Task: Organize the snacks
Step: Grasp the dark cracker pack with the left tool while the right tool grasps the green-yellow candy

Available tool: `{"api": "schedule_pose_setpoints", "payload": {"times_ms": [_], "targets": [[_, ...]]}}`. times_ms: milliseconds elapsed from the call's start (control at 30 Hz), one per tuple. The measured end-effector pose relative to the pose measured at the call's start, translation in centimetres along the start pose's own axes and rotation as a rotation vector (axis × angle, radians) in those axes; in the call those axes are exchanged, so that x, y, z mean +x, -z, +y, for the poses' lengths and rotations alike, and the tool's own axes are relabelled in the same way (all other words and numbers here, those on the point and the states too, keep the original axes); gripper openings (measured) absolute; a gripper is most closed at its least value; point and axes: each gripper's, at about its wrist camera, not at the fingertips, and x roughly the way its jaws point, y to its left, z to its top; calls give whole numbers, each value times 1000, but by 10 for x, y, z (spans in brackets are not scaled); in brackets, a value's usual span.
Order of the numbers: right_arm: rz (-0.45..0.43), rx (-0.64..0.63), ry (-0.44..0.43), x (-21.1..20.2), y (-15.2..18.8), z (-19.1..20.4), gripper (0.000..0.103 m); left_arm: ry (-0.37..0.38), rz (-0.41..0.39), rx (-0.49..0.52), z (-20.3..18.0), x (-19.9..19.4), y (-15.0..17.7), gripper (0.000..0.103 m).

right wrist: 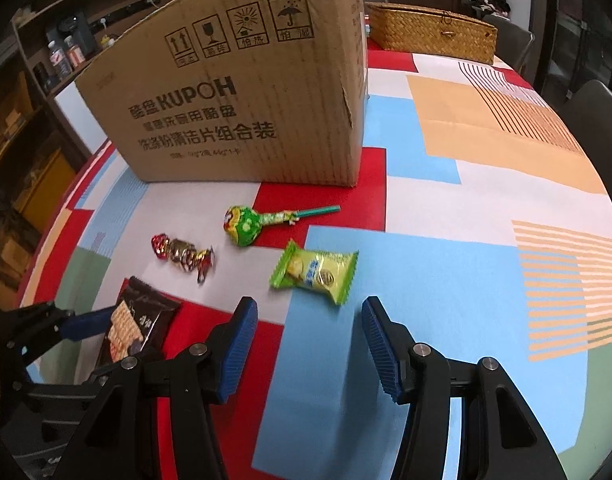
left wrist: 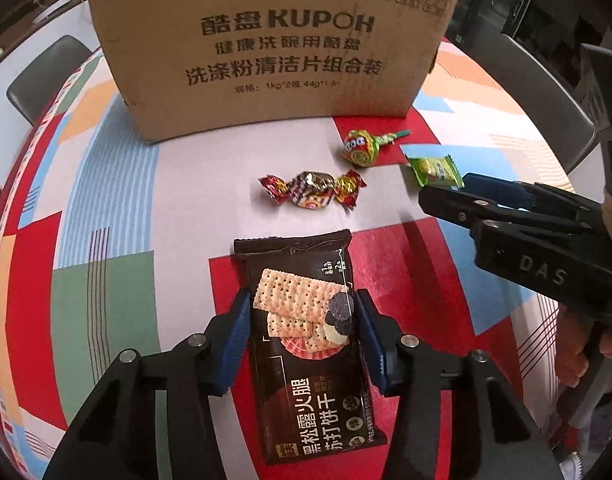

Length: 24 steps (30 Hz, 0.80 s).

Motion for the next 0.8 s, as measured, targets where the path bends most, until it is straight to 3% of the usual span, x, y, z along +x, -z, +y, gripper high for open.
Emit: {"api": "schedule_pose_setpoints", "payload": {"times_ms": [500, 667, 800], "targets": [[6, 13, 47, 15, -22, 5, 55, 9, -93, -28, 16, -27, -18, 49], [-11, -32, 130, 17, -21, 10, 33, 14, -111, -31, 15, -26, -23, 49], [-12, -34, 126, 14, -20, 11, 26, 25, -121, -30, 13, -27, -24, 48]]}}
